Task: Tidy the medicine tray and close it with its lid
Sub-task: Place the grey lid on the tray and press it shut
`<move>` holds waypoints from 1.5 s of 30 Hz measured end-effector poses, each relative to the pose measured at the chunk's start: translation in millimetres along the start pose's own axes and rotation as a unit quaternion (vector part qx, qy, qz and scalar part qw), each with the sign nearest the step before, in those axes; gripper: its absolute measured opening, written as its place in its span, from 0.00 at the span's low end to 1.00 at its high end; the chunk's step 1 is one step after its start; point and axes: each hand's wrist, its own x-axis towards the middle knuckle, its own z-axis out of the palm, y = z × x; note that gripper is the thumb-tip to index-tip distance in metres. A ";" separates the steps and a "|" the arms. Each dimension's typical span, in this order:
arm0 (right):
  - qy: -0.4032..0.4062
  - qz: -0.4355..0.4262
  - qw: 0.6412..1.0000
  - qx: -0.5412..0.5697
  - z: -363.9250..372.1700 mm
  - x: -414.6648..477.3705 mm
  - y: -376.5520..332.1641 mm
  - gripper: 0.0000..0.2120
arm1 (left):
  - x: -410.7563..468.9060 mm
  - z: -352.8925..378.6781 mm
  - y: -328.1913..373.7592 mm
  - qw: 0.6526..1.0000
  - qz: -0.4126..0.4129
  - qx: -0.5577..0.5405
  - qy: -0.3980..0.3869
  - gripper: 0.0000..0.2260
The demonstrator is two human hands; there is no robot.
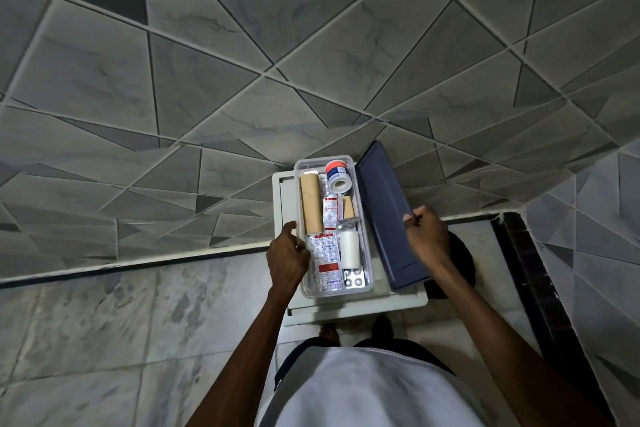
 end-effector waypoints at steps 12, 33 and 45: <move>0.071 -0.072 0.994 0.051 4.4 -25.6 -15.3 0.07 | -5.6 29.4 -6.8 1.000 -0.015 0.010 -0.022 0.22; 0.006 -0.311 0.924 -0.221 73.5 -66.3 -41.5 0.18 | 57.2 11.6 47.1 0.926 -0.178 -0.289 -0.167 0.05; -0.011 -0.081 0.983 -0.165 57.9 -21.2 -4.4 0.21 | 55.9 5.1 35.1 0.951 -0.159 -0.237 -0.123 0.05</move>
